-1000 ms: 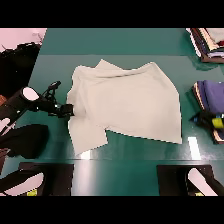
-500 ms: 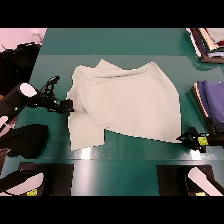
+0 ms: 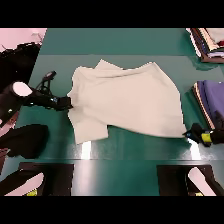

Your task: Fold the shirts.

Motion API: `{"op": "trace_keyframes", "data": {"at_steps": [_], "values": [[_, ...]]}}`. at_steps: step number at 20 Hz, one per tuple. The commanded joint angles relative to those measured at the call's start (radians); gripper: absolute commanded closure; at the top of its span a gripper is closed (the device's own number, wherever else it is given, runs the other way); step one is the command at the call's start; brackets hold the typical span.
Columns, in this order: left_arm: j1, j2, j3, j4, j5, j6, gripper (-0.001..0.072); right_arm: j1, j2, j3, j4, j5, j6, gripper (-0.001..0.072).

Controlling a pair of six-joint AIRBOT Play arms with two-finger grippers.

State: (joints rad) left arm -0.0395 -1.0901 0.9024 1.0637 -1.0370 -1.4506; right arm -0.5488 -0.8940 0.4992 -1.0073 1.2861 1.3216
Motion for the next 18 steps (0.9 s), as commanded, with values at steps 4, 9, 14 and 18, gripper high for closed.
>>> {"op": "trace_keyframes", "data": {"at_steps": [4,9,14,18], "values": [[0.001,0.241,0.376,0.006,-0.134,-0.016,0.0683,0.106,0.160,0.470,0.274,-0.040,-0.015,0.0697],[0.001,0.272,0.974,0.015,-0.144,-0.016,0.0682,0.181,0.118,1.088,0.249,-0.081,-0.014,0.0696],[0.001,0.273,1.303,0.058,-0.097,-0.041,0.0683,0.181,0.030,1.555,0.008,0.014,0.048,0.0696],[0.001,0.270,1.251,0.075,-0.080,-0.042,0.0683,0.181,-0.004,1.623,-0.024,0.064,0.076,0.0697]]}}
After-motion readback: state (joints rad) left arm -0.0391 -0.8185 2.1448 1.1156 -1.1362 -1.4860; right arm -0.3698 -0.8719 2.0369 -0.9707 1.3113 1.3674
